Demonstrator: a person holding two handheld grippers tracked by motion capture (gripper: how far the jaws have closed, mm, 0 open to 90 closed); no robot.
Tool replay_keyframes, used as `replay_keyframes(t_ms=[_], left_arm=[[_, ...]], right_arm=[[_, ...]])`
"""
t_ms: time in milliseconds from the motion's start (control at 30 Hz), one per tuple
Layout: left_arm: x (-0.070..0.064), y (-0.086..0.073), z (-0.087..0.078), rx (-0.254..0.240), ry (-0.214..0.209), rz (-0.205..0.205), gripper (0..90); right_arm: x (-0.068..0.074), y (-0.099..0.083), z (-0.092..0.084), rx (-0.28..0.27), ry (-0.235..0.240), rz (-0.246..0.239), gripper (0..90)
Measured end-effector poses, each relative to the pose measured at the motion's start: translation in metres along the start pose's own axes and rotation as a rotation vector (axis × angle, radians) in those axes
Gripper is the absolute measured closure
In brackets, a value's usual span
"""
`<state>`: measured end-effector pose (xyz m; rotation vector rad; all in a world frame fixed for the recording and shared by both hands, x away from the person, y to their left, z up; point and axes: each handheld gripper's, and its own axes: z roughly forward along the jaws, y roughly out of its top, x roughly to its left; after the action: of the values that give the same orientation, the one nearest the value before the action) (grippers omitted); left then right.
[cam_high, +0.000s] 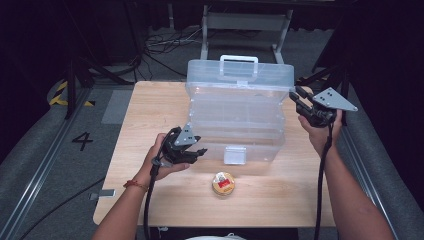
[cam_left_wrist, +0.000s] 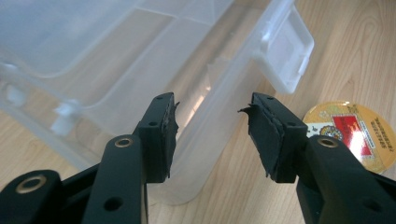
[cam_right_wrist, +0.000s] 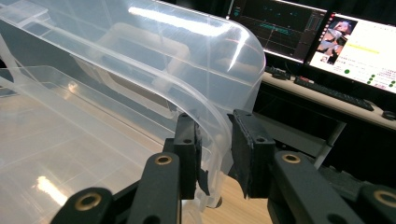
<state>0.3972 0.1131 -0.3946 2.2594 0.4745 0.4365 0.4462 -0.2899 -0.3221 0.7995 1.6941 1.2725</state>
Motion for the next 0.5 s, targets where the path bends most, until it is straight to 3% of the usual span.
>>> replay_keyframes(t_ms=[200, 433, 500], left_arm=[[0.001, 0.007, 0.006, 0.050, -0.007, 0.027, 51.6], [0.003, 0.021, 0.023, 0.154, -0.069, 0.093, 52.5], [0.005, 0.023, 0.028, 0.157, -0.074, 0.098, 55.6]], right_arm=[[-0.002, 0.005, 0.005, 0.004, -0.015, 0.013, 72.6], [-0.002, 0.010, 0.013, 0.015, -0.033, 0.005, 72.4], [-0.002, 0.010, 0.016, 0.016, -0.041, 0.013, 72.5]])
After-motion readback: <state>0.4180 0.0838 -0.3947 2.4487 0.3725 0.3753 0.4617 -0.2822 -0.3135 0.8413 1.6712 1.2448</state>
